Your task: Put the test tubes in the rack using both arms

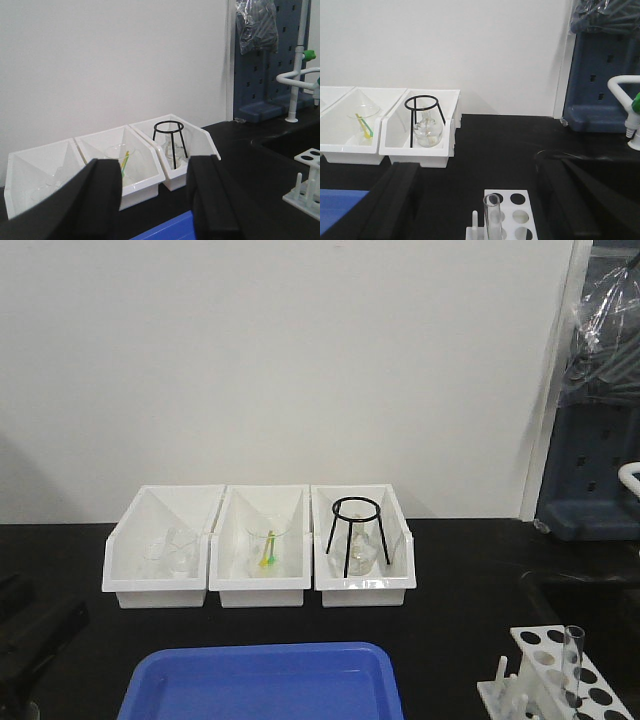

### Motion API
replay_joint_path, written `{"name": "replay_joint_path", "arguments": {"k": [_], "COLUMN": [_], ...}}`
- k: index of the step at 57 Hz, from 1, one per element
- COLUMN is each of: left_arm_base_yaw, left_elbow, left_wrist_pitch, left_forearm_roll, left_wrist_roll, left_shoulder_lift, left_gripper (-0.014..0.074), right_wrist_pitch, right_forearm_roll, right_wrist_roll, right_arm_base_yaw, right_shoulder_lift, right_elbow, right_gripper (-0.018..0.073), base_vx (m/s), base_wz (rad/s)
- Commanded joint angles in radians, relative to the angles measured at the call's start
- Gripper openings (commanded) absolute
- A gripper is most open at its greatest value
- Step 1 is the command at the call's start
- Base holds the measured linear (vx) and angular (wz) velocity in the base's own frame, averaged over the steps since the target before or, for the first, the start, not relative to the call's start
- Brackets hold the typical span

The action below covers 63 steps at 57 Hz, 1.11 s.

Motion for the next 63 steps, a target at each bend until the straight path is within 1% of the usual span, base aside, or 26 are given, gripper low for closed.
{"name": "replay_joint_path", "arguments": {"k": [1, 6, 8, 11, 16, 17, 18, 21, 26, 28, 29, 36, 39, 44, 49, 52, 63], "left_arm_base_yaw": [0.000, 0.002, 0.010, 0.033, 0.093, 0.114, 0.120, 0.171, 0.249, 0.272, 0.295, 0.364, 0.389, 0.419, 0.439, 0.442, 0.442], "left_elbow": [-0.017, 0.023, 0.043, 0.079, 0.168, 0.188, 0.201, 0.252, 0.328, 0.345, 0.357, 0.404, 0.420, 0.456, 0.489, 0.487, 0.487], "left_wrist_pitch": [-0.071, -0.069, -0.069, -0.069, -0.065, -0.064, -0.064, -0.054, -0.001, 0.032, 0.054, 0.191, 0.233, 0.264, 0.250, 0.286, 0.295], "left_forearm_roll": [-0.014, -0.020, -0.033, -0.081, -0.182, -0.200, -0.209, -0.224, -0.225, -0.230, -0.233, -0.235, -0.235, -0.235, -0.235, -0.235, -0.234], "left_wrist_roll": [0.039, 0.101, 0.118, 0.137, 0.154, 0.154, 0.154, 0.154, 0.150, 0.151, 0.150, 0.149, 0.149, 0.148, 0.119, 0.115, 0.116], "left_shoulder_lift": [-0.031, -0.102, -0.139, -0.198, -0.330, -0.359, -0.378, -0.453, -0.564, -0.596, -0.625, -0.727, -0.767, -0.816, -0.815, -0.815, -0.814], "left_gripper": [0.0368, 0.0286, 0.0248, 0.0183, 0.0083, 0.0062, 0.0048, -0.0003, -0.0007, -0.0007, -0.0007, -0.0006, -0.0006, -0.0006, -0.0004, -0.0005, -0.0006], "right_wrist_pitch": [-0.076, -0.073, -0.073, -0.072, -0.072, -0.072, -0.072, -0.072, -0.072, -0.072, -0.072, -0.072, -0.072, -0.072, -0.071, -0.069, -0.068], "right_forearm_roll": [-0.009, -0.009, -0.009, -0.009, -0.009, -0.009, -0.009, -0.009, -0.009, -0.009, -0.009, -0.009, -0.009, -0.009, -0.009, -0.009, -0.009], "right_wrist_roll": [-0.006, -0.006, -0.006, -0.006, -0.006, -0.006, -0.006, -0.006, -0.006, -0.006, -0.006, -0.006, -0.006, -0.006, -0.006, -0.006, -0.006], "right_arm_base_yaw": [-0.005, -0.005, -0.005, -0.005, -0.005, -0.005, -0.005, -0.005, -0.005, -0.005, -0.005, -0.005, -0.005, -0.005, -0.005, -0.005, -0.005], "right_shoulder_lift": [-0.005, -0.005, -0.005, -0.005, -0.005, -0.005, -0.005, -0.005, -0.005, -0.005, -0.005, -0.005, -0.005, -0.005, -0.005, -0.005, -0.005], "right_elbow": [-0.035, -0.035, -0.035, -0.035, -0.035, -0.035, -0.035, -0.035, -0.035, -0.035, -0.035, -0.035, -0.035, -0.035, -0.035, -0.035, -0.035], "right_gripper": [0.0540, 0.0540, 0.0540, 0.0540, 0.0540, 0.0540, 0.0540, 0.0540, 0.0540, 0.0540, 0.0540, 0.0540, 0.0540, 0.0540, 0.0540, 0.0540, 0.0540], "base_vx": [0.00, 0.00, 0.00, 0.00, 0.00, 0.00, 0.00, 0.00, 0.00, 0.00, 0.00, 0.00, 0.00, 0.00, 0.00, 0.00, 0.00], "base_wz": [0.00, 0.00, 0.00, 0.00, 0.00, 0.00, 0.00, 0.00, 0.00, 0.00, 0.00, 0.00, 0.00, 0.00, 0.00, 0.00, 0.00]}}
